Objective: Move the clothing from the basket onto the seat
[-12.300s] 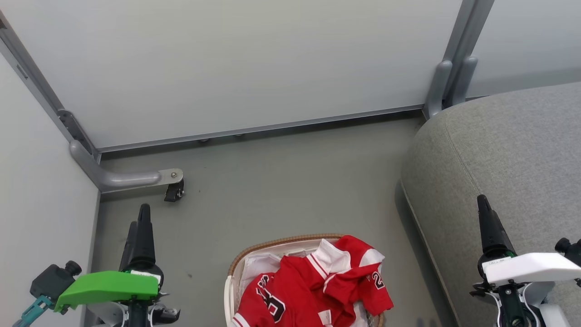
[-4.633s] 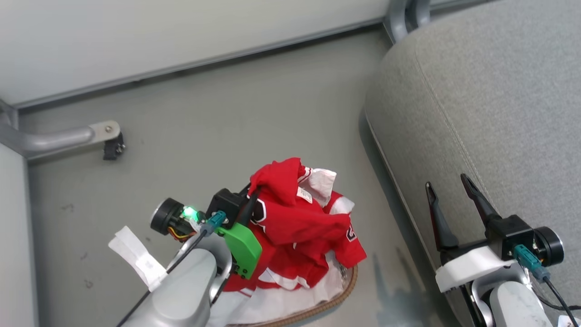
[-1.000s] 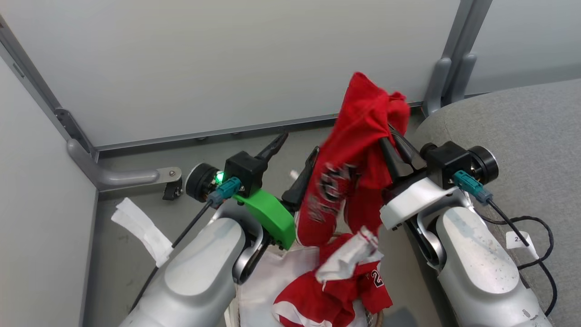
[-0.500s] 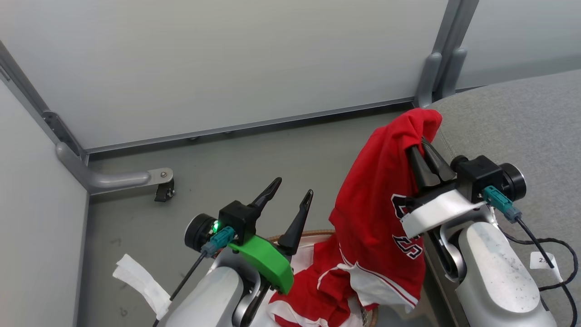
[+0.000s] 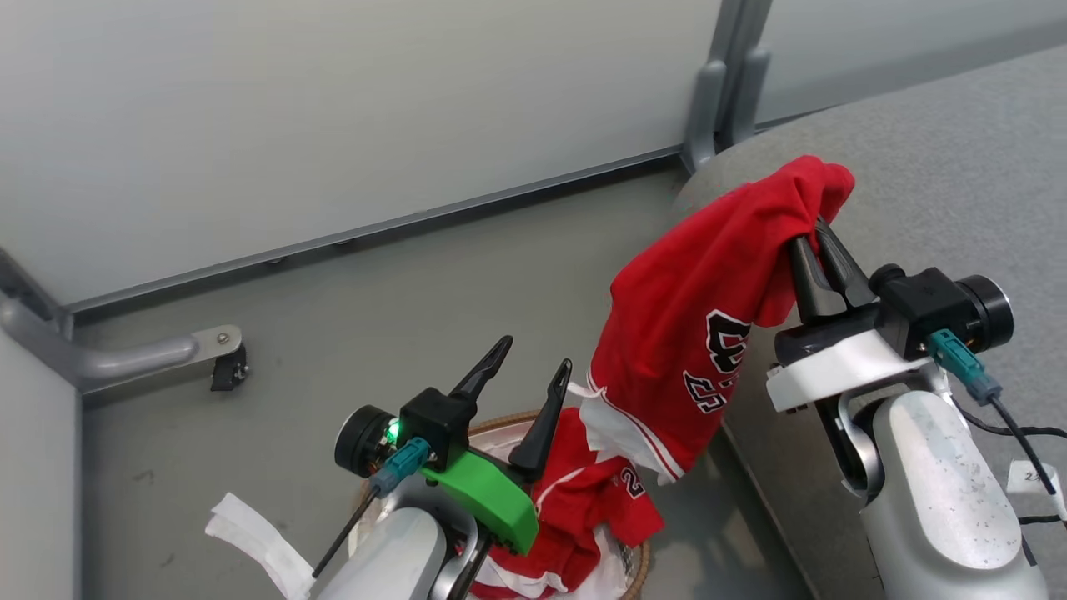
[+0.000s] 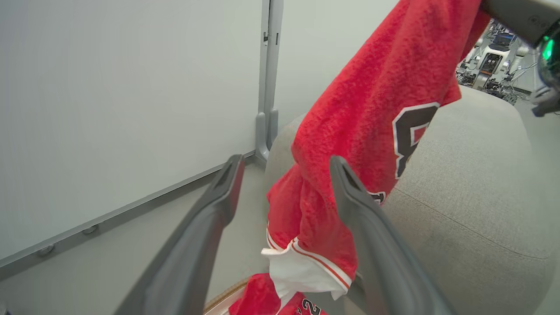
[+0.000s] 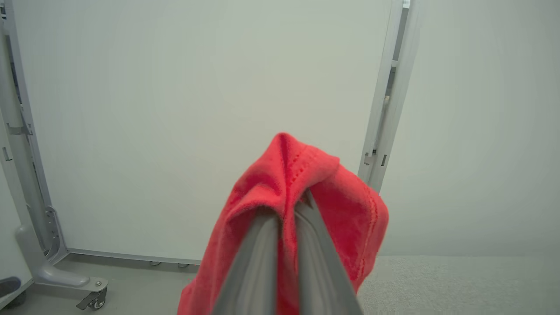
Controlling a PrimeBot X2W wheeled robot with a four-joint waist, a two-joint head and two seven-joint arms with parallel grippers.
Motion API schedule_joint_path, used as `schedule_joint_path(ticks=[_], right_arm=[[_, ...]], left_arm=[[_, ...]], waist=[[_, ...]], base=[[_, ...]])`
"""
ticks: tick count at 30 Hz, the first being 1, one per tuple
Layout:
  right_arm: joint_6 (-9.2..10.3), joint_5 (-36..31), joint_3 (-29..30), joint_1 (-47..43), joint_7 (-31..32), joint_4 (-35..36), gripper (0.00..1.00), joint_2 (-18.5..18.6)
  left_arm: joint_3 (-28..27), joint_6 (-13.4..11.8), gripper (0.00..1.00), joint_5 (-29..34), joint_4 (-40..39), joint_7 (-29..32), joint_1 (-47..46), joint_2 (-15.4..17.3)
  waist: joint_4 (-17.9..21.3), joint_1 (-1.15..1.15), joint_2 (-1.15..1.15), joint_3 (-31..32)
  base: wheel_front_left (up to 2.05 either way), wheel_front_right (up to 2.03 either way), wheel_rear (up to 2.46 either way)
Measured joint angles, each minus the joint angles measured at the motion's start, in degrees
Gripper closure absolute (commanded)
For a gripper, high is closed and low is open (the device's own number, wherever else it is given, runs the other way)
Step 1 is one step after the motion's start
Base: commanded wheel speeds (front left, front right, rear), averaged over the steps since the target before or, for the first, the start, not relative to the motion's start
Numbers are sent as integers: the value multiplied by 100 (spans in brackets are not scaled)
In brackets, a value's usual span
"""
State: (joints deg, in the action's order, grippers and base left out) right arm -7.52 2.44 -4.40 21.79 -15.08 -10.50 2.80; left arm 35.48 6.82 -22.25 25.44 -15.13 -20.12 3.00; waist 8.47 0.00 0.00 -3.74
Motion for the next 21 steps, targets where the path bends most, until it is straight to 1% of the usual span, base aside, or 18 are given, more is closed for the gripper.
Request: schedule_joint_path(ticks=[7, 13, 18, 21], right_arm=[[0, -52, 108, 3, 0, 216, 100, 1], [0, -12, 140, -7, 0, 285, 100, 1], [0, 67, 162, -15, 0, 343, 100, 2], [0, 70, 214, -5, 0, 366, 100, 3]], left_arm=[[8, 29, 0, 96, -65, -1, 13, -13], [154, 42, 0, 86, -16, -1, 11, -22], [200, 47, 0, 89, 3, -1, 2, -24], [216, 48, 0, 115, -16, -1, -23, -25]], waist=[[649, 0, 0, -159], [1206, 0, 0, -292], [1547, 0, 0, -397], [1660, 0, 0, -486]], base=[[0, 0, 0], [0, 0, 0], [0, 0, 0], [0, 0, 0]])
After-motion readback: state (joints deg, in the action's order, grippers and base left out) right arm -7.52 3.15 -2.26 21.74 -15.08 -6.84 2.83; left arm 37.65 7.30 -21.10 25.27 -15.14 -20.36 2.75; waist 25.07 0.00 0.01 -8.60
